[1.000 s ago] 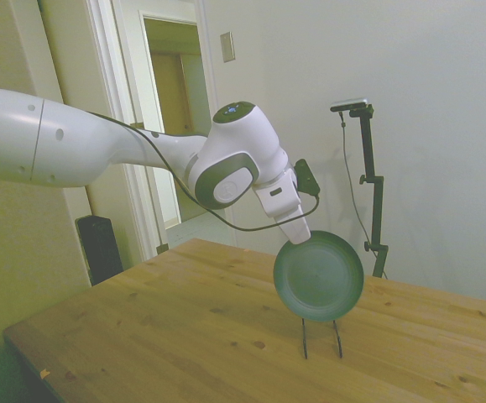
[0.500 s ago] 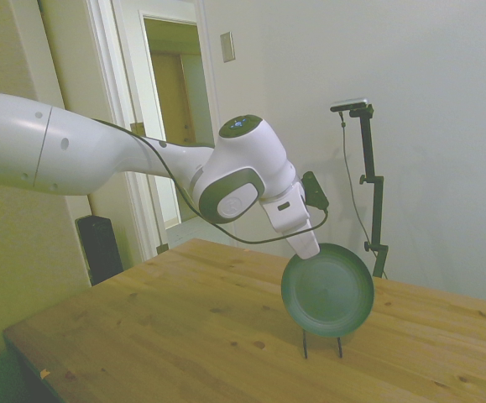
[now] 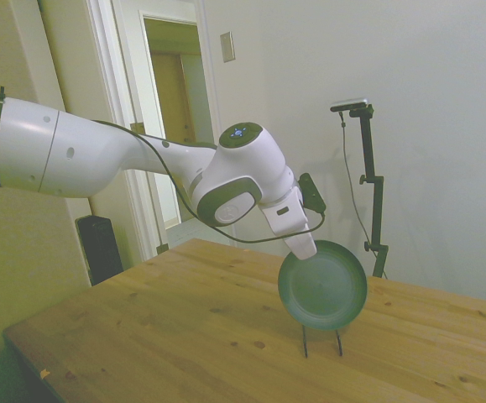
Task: Load the plate
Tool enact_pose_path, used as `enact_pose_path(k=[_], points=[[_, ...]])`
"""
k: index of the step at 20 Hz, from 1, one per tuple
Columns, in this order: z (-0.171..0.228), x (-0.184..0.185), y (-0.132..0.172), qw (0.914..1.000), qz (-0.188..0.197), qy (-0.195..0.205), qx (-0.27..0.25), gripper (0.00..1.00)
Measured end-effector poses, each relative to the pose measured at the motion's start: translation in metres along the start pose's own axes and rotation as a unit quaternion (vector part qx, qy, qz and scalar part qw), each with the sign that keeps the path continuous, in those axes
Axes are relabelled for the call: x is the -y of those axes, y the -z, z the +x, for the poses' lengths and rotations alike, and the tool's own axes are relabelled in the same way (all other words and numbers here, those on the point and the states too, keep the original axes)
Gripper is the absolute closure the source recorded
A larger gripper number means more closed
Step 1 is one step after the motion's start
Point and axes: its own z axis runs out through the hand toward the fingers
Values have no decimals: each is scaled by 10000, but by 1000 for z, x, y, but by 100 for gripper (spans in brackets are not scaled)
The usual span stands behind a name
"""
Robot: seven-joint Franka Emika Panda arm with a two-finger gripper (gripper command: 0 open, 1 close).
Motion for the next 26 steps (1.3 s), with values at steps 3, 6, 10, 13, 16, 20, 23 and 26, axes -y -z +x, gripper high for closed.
enact_pose_path(k=[3,6,10,13,16,20,23,26], points=[[2,-2,0,9999,98,-6,130,100],[7,-4,1,9997,161,-5,192,100],[13,-8,1,9997,157,-2,181,100],[15,-10,2,9997,165,0,192,100],[16,-11,3,9997,171,8,197,100],[16,-11,3,9996,193,5,224,100],[16,-12,3,9995,209,39,246,100],[17,-13,2,9994,218,54,262,0]])
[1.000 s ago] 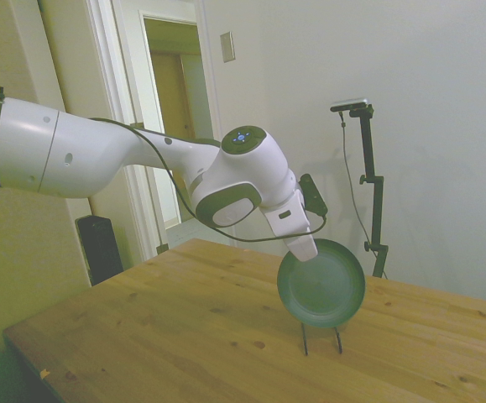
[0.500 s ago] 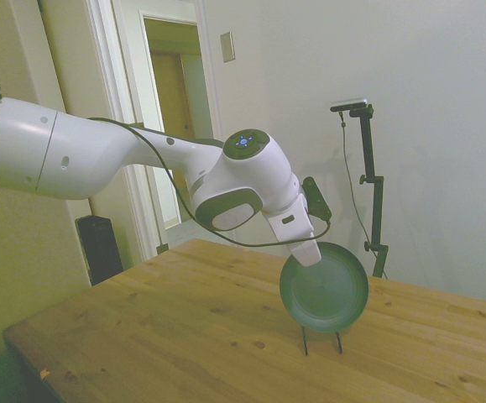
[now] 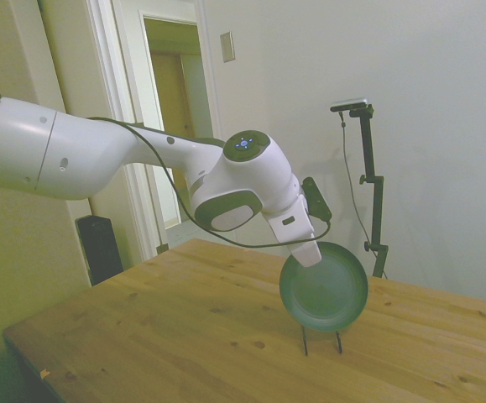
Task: Load the plate
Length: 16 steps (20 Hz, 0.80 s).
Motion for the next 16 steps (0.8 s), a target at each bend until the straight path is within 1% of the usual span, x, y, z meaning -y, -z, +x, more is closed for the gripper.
enact_pose_path(k=[6,16], points=[[1,-4,-1,10000,-31,-4,3,0],[-1,-2,5,10000,-8,31,20,0]])
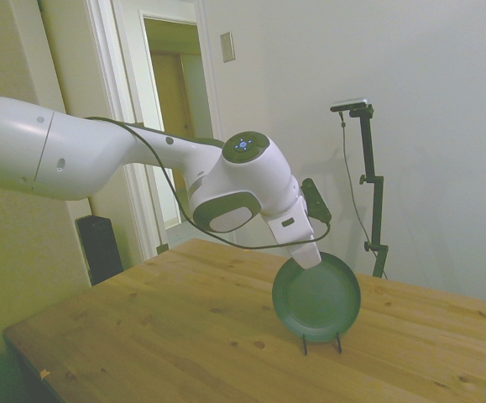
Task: Load the plate
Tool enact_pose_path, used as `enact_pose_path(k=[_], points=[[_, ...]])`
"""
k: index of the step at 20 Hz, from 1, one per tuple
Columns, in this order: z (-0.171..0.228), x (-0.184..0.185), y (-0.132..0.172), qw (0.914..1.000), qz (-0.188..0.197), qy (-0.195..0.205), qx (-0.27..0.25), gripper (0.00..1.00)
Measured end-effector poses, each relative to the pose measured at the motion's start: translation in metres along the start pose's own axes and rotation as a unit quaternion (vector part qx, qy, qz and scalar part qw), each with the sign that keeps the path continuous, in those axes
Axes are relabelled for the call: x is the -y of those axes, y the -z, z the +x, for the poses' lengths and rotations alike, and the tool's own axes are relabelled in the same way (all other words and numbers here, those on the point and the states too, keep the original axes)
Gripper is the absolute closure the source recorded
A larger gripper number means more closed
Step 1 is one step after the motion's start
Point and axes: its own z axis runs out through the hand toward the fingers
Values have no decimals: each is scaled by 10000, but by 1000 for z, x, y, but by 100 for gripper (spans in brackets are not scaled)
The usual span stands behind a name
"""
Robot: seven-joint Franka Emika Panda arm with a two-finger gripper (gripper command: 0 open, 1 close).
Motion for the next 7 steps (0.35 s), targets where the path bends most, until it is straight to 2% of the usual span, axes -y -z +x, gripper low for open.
enact_pose_path(k=[3,5,7], points=[[-10,10,15,10000,-61,74,-13,0],[-23,22,34,9993,-331,148,-71,0],[-39,31,56,9963,-808,298,-58,0]])
